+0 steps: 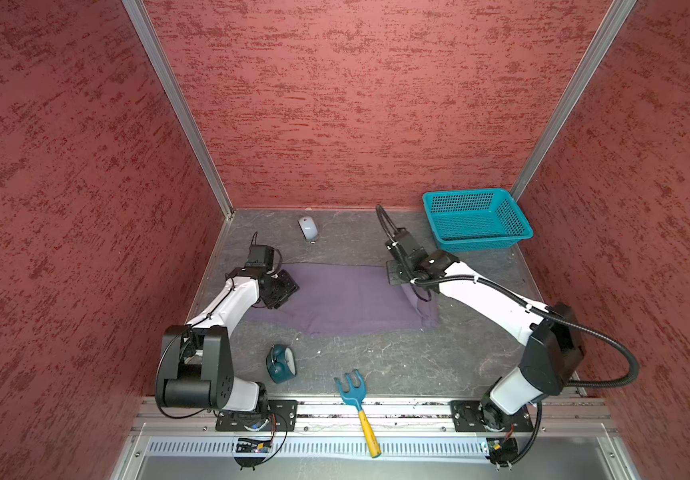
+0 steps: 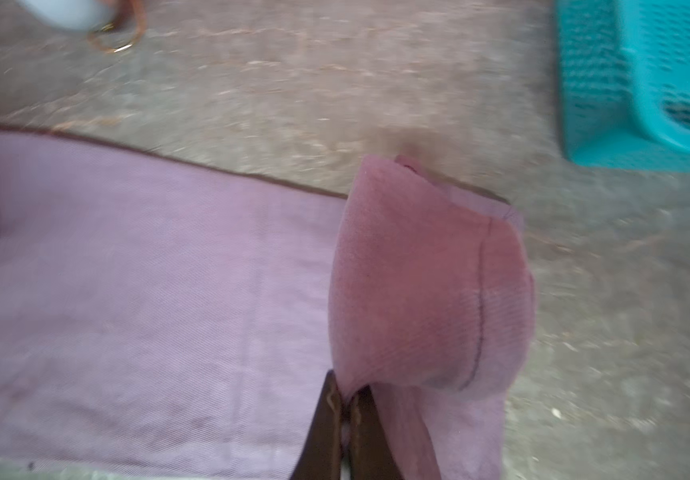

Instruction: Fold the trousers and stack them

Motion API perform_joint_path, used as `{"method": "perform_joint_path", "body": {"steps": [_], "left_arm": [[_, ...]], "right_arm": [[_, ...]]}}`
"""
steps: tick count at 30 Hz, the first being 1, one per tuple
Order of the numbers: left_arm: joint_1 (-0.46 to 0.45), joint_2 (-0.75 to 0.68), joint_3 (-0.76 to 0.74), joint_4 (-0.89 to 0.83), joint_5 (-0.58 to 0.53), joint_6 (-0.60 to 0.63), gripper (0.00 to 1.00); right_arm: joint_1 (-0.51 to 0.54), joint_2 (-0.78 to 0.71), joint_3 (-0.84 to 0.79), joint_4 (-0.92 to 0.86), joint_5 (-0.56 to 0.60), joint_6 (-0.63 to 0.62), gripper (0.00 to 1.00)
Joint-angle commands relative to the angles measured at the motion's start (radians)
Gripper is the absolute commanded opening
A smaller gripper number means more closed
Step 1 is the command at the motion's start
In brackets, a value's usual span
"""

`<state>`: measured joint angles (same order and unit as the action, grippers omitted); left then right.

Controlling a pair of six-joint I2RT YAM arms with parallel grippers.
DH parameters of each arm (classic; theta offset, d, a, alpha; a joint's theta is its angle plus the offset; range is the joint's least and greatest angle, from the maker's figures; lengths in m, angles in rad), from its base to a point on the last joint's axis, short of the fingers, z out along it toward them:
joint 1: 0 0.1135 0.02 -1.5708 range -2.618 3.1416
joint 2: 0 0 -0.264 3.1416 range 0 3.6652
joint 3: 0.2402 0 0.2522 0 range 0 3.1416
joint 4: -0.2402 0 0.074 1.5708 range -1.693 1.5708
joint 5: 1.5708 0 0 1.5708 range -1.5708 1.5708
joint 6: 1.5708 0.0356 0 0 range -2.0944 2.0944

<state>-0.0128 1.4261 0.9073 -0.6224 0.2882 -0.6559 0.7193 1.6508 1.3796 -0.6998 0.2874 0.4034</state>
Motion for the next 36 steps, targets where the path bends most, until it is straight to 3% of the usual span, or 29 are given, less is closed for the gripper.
{"method": "perform_joint_path", "body": {"steps": [1,4,9,13,16,17,23,27,29,34,36], "left_arm": [[0.019,-0.036,-0.007,-0.011,0.007,0.021,0.52],[0.022,-0.034,-0.017,-0.01,0.002,0.02,0.52],[0.015,-0.016,-0.024,-0.009,0.003,0.021,0.56],[-0.004,-0.007,-0.009,-0.023,-0.01,0.025,0.58],[-0.036,0.013,0.022,-0.045,-0.023,0.032,0.62],[-0.053,0.022,0.038,-0.055,-0.031,0.035,0.64],[-0.182,0.07,0.141,-0.093,-0.085,0.029,0.71],[-0.288,0.131,0.223,-0.105,-0.114,0.025,0.74],[-0.354,0.172,0.264,-0.082,-0.097,0.045,0.74],[-0.523,0.288,0.39,-0.077,-0.119,0.087,0.72],[-0.575,0.339,0.447,-0.099,-0.14,0.109,0.71]], "right_arm": [[0.072,0.062,0.054,0.03,0.014,-0.006,0.0],[0.123,0.127,0.068,0.041,-0.001,-0.014,0.0],[0.161,0.245,0.055,0.089,-0.136,-0.018,0.0],[0.203,0.304,0.049,0.094,-0.151,-0.06,0.14],[0.215,0.297,0.038,0.104,-0.16,-0.073,0.4],[0.215,0.28,0.027,0.118,-0.169,-0.073,0.45],[0.207,0.119,-0.027,0.19,-0.179,-0.083,0.51],[0.12,-0.056,-0.161,0.28,-0.204,-0.017,0.49],[0.017,-0.159,-0.281,0.347,-0.248,0.07,0.44],[-0.251,-0.326,-0.526,0.455,-0.432,0.246,0.05],[-0.307,-0.355,-0.574,0.459,-0.459,0.269,0.0]]}}
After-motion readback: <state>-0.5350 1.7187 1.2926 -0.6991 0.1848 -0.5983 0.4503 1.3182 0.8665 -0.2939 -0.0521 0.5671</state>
